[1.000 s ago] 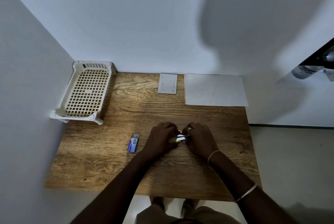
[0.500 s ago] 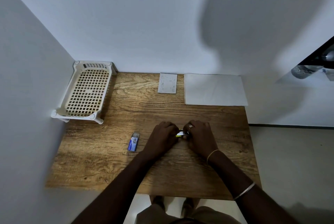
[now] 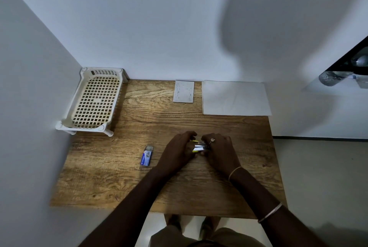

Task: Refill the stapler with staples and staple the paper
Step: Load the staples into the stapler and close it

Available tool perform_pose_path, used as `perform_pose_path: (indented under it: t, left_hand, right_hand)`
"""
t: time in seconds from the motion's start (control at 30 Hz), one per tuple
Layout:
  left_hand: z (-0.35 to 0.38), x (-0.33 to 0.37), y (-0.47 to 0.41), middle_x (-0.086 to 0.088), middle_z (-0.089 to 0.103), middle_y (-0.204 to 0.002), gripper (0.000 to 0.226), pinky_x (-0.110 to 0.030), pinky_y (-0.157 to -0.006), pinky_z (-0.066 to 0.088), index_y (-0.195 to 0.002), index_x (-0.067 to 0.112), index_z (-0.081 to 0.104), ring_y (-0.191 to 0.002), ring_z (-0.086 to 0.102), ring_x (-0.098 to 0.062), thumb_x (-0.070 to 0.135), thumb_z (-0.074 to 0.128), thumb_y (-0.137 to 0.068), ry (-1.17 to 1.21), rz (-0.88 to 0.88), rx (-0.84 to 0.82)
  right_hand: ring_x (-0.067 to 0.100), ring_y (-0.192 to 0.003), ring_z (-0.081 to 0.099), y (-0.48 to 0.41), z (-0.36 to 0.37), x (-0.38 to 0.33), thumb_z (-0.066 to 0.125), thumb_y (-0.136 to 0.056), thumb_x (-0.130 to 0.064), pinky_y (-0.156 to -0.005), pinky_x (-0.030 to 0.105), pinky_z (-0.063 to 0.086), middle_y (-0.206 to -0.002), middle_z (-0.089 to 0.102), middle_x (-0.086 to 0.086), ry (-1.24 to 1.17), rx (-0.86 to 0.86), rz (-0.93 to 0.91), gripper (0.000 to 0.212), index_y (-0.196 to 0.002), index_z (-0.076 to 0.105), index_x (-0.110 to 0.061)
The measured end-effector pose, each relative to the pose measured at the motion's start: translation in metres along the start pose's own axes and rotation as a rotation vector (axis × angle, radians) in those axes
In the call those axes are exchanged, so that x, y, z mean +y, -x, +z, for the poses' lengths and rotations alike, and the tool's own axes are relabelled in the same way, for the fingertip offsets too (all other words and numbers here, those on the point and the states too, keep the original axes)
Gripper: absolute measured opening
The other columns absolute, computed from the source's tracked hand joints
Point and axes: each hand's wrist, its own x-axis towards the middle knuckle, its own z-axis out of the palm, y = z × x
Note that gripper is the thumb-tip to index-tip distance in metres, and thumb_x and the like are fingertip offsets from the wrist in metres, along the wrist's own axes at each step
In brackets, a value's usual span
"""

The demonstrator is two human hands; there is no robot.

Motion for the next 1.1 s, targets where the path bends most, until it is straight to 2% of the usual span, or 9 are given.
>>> perform_pose_path:
  t: [0.2, 0.33, 0.63, 0.77, 0.97, 1.1]
  left_hand:
    - [0.000, -0.004, -0.001, 0.007, 0.064, -0.127, 0.072, -0.023, -0.092, 0.040, -0.142, 0.031, 0.047, -0.115, 0.056, -0.010, 0.030, 0.082, -0.078, 0.029, 0.022, -0.010]
    - [0.002, -0.006, 0.000, 0.007, 0.065, -0.126, 0.074, -0.023, -0.091, 0.040, -0.141, 0.029, 0.049, -0.114, 0.056, -0.012, 0.028, 0.083, -0.076, 0.017, 0.023, 0.003]
    - [0.002, -0.004, 0.000, 0.006, 0.068, -0.126, 0.071, -0.041, -0.096, 0.045, -0.140, 0.027, 0.053, -0.114, 0.058, -0.019, 0.031, 0.083, -0.075, -0.056, 0.041, 0.008]
    - [0.003, -0.006, 0.001, 0.007, 0.067, -0.127, 0.073, -0.041, -0.097, 0.044, -0.140, 0.027, 0.053, -0.116, 0.057, -0.019, 0.034, 0.084, -0.074, -0.074, 0.031, 0.001]
    - [0.003, -0.011, 0.001, 0.010, 0.064, -0.132, 0.086, -0.039, -0.101, 0.043, -0.143, 0.030, 0.050, -0.122, 0.054, -0.016, 0.052, 0.085, -0.068, -0.054, 0.044, -0.043]
    - [-0.005, -0.009, 0.001, 0.007, 0.061, -0.136, 0.087, -0.030, -0.102, 0.040, -0.142, 0.030, 0.049, -0.125, 0.050, -0.011, 0.074, 0.071, -0.071, -0.024, 0.074, -0.028]
  right_hand:
    - [0.025, -0.112, 0.061, -0.001, 0.003, 0.001, 0.077, -0.080, -0.028, -0.092, 0.039, 0.037, -0.122, 0.067, -0.001, -0.020, -0.017, 0.007, 0.050, -0.127, 0.061, -0.021]
    - [0.025, -0.114, 0.060, -0.001, 0.004, 0.001, 0.076, -0.082, -0.028, -0.093, 0.039, 0.036, -0.123, 0.067, -0.002, -0.029, -0.023, 0.010, 0.050, -0.129, 0.061, -0.022]
    - [0.022, -0.119, 0.058, 0.000, 0.006, 0.002, 0.077, -0.081, -0.024, -0.096, 0.038, 0.036, -0.126, 0.066, -0.003, -0.034, -0.038, 0.015, 0.050, -0.129, 0.062, -0.022]
    - [0.023, -0.117, 0.060, 0.001, 0.007, 0.004, 0.080, -0.077, -0.023, -0.092, 0.039, 0.038, -0.123, 0.067, -0.003, -0.043, -0.050, 0.017, 0.052, -0.127, 0.063, -0.022]
    - [0.020, -0.122, 0.056, 0.000, 0.008, 0.010, 0.076, -0.080, -0.033, -0.094, 0.037, 0.036, -0.128, 0.064, -0.005, -0.041, -0.075, -0.004, 0.056, -0.133, 0.059, -0.025]
    - [0.024, -0.116, 0.059, -0.004, 0.001, 0.009, 0.071, -0.086, -0.040, -0.094, 0.041, 0.043, -0.122, 0.067, 0.000, -0.118, -0.031, -0.041, 0.049, -0.130, 0.061, -0.021]
